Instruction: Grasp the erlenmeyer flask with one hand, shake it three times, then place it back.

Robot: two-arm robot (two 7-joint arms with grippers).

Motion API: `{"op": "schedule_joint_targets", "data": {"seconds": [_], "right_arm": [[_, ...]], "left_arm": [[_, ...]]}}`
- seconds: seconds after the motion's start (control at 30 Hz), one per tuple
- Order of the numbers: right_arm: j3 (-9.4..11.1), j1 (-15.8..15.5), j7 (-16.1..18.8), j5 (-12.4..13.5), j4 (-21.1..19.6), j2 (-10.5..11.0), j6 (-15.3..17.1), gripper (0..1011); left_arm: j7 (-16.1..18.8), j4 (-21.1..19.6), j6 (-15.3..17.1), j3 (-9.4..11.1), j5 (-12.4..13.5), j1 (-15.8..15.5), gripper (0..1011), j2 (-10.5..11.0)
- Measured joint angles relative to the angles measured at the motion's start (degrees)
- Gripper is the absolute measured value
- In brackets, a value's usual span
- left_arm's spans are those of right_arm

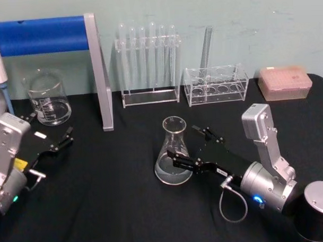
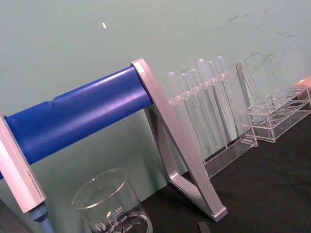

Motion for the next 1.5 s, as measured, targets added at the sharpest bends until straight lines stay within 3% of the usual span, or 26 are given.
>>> {"op": "schedule_joint_targets", "data": {"seconds": [0.67,1.5], "right_arm": [[-0.1,3.7,0.4,-2.4,4.6,-3.4,-0.7,1000],[-0.3,4.2,1.0,-2.6,4.8,-4.2,-0.6,1000]], "left_arm": [[0.0,0.0,0.0,0.0,0.0,0.0,1001,0.0],[0.0,0.0,0.0,0.0,0.0,0.0,1001,0.0]]}}
